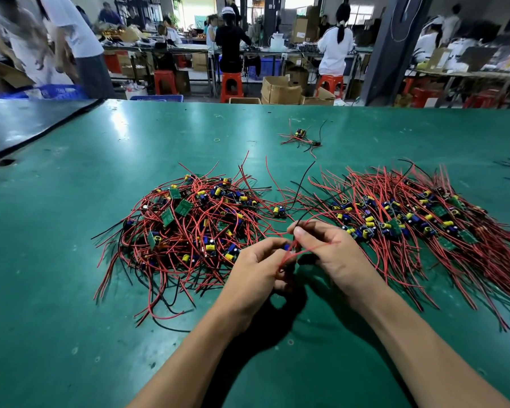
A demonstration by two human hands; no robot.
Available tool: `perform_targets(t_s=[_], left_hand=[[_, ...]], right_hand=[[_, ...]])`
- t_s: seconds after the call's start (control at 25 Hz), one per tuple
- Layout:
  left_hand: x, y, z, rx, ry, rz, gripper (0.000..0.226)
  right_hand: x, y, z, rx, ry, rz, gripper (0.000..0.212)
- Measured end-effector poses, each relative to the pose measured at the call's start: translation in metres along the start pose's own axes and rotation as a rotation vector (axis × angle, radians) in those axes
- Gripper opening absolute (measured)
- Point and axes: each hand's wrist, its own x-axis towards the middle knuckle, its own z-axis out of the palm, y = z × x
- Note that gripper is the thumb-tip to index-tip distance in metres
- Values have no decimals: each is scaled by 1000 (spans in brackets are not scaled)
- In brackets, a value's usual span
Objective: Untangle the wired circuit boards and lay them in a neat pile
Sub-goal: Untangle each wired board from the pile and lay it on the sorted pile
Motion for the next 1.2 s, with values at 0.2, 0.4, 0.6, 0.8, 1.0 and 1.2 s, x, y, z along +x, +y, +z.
perform_targets(t_s=[0.2, 0.4, 0.6, 0.8, 1.0, 1.2], left_hand=[[-2, -3, 0, 181, 38, 77, 14], [-3, -1, 2, 271, 47, 103, 14], [-3, -5, -1, 480, 44, 190, 24], [-2, -2, 1, 217, 59, 122, 30], [-5, 2, -2, 387, -51, 148, 30], [-6, 1, -1, 564, -137, 172, 27]], right_hand=[[0, 2, -4, -297, -6, -97, 19], [-1, 3, -11, -408, -24, -147, 29], [2, 5, -14, -424, 4, -205, 28], [2, 10, -19, -86, -202, 45, 33], [4, 12, -16, -46, -122, 98, 33], [10, 13, -18, 52, 79, 161, 22]])
